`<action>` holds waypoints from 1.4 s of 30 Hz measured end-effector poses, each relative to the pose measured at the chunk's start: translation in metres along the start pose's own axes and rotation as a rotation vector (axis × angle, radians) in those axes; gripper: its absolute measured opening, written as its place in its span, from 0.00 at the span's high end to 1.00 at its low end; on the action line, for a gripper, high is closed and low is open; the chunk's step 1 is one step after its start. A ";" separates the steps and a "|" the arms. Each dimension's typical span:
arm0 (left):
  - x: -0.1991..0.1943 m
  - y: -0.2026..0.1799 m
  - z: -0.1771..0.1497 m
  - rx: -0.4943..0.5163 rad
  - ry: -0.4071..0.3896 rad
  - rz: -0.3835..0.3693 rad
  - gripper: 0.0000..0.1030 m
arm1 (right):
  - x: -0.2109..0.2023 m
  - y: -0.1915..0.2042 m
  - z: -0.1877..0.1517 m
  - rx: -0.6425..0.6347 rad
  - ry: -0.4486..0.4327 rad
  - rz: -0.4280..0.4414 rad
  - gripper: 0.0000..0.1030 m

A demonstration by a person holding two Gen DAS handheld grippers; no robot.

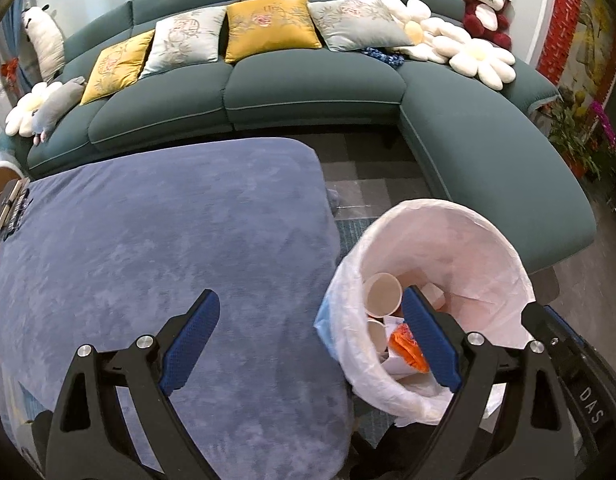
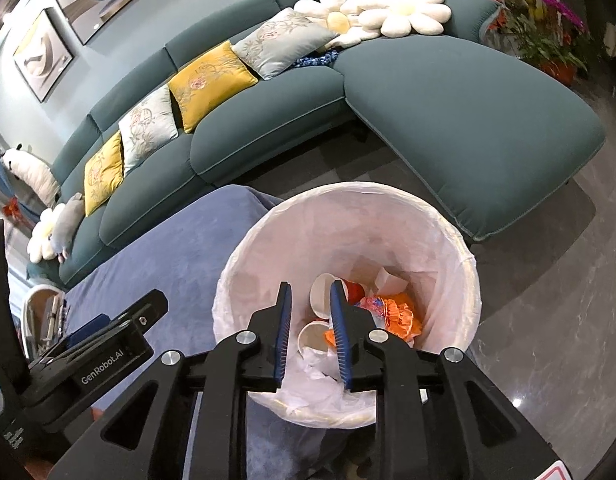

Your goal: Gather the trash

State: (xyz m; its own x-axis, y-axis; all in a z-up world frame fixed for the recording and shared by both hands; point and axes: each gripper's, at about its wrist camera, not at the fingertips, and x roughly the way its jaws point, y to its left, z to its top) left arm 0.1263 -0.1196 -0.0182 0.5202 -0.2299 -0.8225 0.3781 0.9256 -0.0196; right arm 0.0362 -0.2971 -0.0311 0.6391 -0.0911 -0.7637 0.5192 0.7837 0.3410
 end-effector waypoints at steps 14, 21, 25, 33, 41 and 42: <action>-0.022 0.029 -0.019 0.019 -0.002 0.052 0.13 | -0.028 0.029 -0.012 -0.162 -0.004 -0.066 0.49; -0.033 0.034 -0.036 0.026 0.020 0.064 0.10 | -0.041 0.038 -0.024 -0.236 0.010 -0.082 0.29; -0.037 0.038 -0.046 0.016 0.047 0.062 0.10 | -0.050 0.041 -0.032 -0.266 0.005 -0.094 0.19; -0.043 0.042 -0.064 0.002 0.102 0.045 0.09 | -0.056 0.045 -0.044 -0.299 0.023 -0.108 0.07; -0.044 0.049 -0.077 -0.030 0.120 0.045 0.09 | -0.056 0.045 -0.058 -0.303 0.035 -0.109 0.07; -0.044 0.048 -0.079 -0.028 0.119 0.048 0.09 | -0.056 0.044 -0.060 -0.302 0.035 -0.110 0.07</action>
State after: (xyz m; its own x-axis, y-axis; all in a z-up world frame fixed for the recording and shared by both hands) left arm 0.0614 -0.0410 -0.0277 0.4416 -0.1496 -0.8846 0.3324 0.9431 0.0064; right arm -0.0101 -0.2205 -0.0063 0.5657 -0.1680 -0.8073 0.3887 0.9178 0.0813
